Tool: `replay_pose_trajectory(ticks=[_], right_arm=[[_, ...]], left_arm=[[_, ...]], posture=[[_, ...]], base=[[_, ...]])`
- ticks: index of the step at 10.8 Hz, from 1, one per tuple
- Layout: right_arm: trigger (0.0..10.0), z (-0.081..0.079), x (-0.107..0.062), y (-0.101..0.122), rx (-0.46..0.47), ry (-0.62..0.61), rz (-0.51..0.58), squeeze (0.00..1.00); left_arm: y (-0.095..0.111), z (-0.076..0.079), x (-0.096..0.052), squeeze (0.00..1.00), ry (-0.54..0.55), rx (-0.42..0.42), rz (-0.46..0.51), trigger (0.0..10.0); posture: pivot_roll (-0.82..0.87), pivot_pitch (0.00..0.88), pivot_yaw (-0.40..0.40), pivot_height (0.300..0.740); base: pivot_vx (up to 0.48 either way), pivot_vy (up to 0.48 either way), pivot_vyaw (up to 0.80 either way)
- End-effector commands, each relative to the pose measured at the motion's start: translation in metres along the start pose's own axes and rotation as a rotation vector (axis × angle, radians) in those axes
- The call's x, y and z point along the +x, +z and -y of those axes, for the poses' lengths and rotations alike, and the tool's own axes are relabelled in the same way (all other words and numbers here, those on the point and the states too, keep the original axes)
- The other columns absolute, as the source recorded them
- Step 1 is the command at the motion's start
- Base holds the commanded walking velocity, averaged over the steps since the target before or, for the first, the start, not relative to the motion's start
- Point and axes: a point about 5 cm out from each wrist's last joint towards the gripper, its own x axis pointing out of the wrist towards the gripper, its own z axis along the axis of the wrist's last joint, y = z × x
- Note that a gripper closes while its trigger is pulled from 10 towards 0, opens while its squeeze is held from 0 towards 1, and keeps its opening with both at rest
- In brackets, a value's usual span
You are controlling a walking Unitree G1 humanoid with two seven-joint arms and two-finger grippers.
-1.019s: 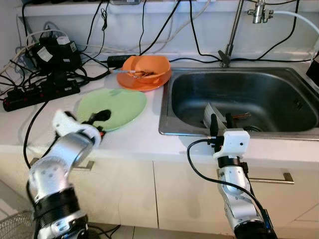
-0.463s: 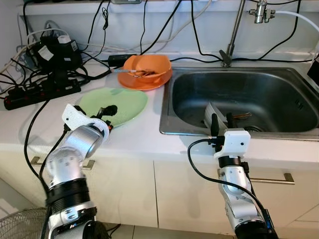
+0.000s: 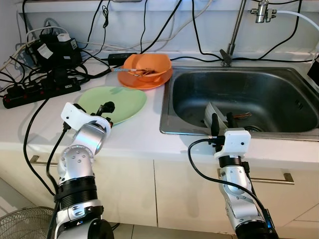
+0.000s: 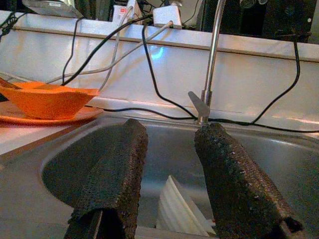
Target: Kitchen organization
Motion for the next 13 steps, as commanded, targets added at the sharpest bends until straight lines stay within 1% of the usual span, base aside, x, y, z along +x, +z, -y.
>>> replay_pose_trajectory(ticks=[1,3,4,5,10,13], right_arm=[[10.0,0.003,-0.001,-0.001,0.000,-0.014,-0.013,0.00],[10.0,0.003,0.000,-0.001,0.001,-0.015,-0.014,0.00],[10.0,0.004,-0.001,-0.001,0.000,-0.017,-0.015,0.00],[10.0,0.004,-0.001,-0.001,-0.003,-0.018,-0.015,0.00],[10.0,0.004,-0.001,-0.001,-0.002,-0.013,-0.018,0.00],[10.0,0.003,-0.001,-0.001,-0.002,-0.011,-0.017,0.00]], left_arm=[[-0.001,0.005,0.002,0.00,-0.011,0.014,0.007,10.0],[-0.006,0.008,0.007,0.00,-0.015,0.022,0.010,10.0],[-0.009,0.009,0.009,0.00,-0.014,0.025,0.005,8.6],[-0.011,0.011,0.010,0.00,-0.017,0.023,-0.002,0.0],[-0.012,0.011,0.009,0.00,-0.018,0.019,0.003,0.0],[-0.010,0.009,0.003,0.00,0.008,0.007,0.035,0.0]], posture=[[0.03,0.010,0.082,0.740],[0.03,0.010,0.086,0.740],[0.02,0.010,0.086,0.740],[0.02,0.010,0.086,0.740],[0.03,0.010,0.084,0.740],[0.03,0.011,0.087,0.740]], base=[[0.000,0.000,0.00],[0.000,0.000,0.00],[0.000,0.000,0.00],[0.000,0.000,0.00],[0.000,0.000,0.00],[0.000,0.000,0.00]])
